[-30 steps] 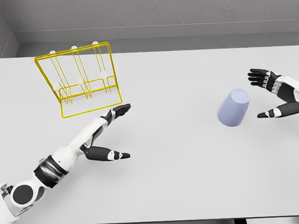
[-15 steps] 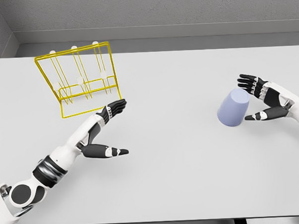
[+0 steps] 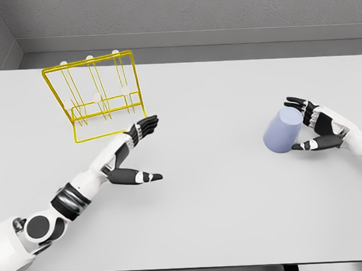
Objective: Place the cup on the cup holder with both arms
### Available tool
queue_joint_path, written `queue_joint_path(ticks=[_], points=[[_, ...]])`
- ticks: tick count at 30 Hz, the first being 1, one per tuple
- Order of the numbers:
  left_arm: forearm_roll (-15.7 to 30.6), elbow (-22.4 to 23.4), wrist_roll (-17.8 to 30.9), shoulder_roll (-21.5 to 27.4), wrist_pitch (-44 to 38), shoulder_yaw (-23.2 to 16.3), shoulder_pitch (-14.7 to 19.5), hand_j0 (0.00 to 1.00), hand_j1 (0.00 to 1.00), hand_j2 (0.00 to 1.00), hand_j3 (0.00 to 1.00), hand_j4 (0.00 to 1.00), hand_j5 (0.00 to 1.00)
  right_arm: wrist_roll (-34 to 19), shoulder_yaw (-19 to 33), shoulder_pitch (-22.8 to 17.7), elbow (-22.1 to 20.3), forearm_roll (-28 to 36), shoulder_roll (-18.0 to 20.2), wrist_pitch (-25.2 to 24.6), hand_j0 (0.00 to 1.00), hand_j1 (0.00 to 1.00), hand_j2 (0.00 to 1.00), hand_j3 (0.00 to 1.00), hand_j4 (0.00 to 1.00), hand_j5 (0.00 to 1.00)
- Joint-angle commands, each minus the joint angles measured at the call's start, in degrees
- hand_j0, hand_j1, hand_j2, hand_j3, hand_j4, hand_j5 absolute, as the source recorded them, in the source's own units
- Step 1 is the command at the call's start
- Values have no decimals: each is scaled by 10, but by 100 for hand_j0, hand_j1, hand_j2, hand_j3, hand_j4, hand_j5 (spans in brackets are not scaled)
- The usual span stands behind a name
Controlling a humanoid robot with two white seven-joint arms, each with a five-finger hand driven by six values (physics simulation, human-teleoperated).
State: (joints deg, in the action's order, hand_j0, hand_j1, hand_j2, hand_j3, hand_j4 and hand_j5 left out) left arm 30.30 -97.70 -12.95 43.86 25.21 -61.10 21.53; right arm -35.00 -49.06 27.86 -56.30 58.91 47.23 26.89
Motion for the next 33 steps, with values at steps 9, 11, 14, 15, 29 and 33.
queue_joint_path(ticks=[9,11,14,15,29,33], points=[[-7,1,-1,-3,-75,0,1,100,100,100,100,100,100,0,0,1,-7,1,-6,3,100,100,100,100,100,100],[-7,-1,-1,-2,-74,1,1,100,100,100,100,100,100,0,0,1,-7,1,-6,3,100,100,100,100,100,100],[-7,-7,-1,1,-59,1,-1,100,100,100,100,100,100,0,0,0,-8,0,-6,3,100,100,100,100,100,100],[-7,-7,-1,1,-40,1,-1,100,100,100,100,100,100,0,-1,0,-8,-1,-6,3,100,100,100,100,100,100],[26,11,-5,-30,-20,0,1,100,100,100,100,100,100,0,-2,1,-14,-3,-13,2,94,94,94,94,94,94],[26,19,-4,-35,-22,0,-1,100,100,100,100,100,100,0,-2,1,-14,-3,-14,3,88,88,88,88,88,88]])
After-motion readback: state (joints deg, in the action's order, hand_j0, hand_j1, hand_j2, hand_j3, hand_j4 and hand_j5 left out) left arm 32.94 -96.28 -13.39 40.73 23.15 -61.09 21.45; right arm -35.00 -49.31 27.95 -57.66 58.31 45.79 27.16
